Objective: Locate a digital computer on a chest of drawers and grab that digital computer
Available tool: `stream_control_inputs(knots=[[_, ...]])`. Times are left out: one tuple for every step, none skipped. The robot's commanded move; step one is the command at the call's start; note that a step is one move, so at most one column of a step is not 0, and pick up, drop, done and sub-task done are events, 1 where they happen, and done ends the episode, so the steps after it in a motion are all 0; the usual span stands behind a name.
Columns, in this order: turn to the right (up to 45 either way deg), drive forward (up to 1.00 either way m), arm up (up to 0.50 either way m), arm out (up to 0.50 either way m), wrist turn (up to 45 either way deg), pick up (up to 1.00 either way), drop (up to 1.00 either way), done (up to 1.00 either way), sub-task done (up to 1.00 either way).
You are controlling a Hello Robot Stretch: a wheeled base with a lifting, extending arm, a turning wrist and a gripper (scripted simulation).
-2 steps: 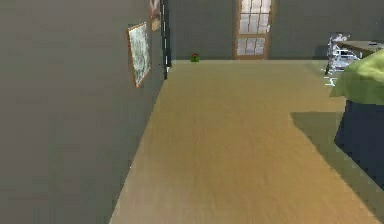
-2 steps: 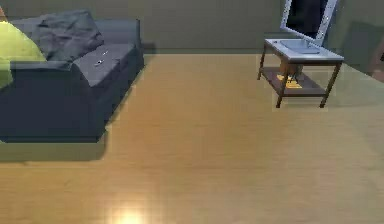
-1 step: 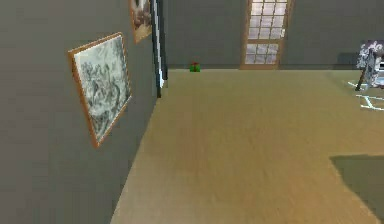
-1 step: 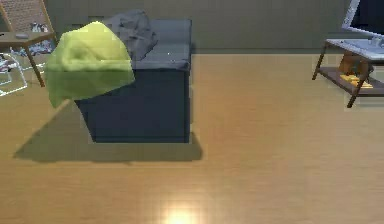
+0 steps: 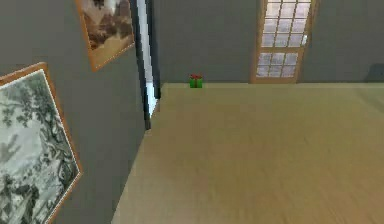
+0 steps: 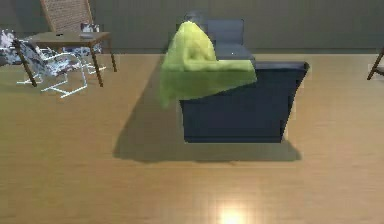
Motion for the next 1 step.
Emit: stream_control_inputs(knots=[[0.0, 1.00, 0.00, 0.00, 0.0, 0.00, 0.00, 0.00, 0.00]])
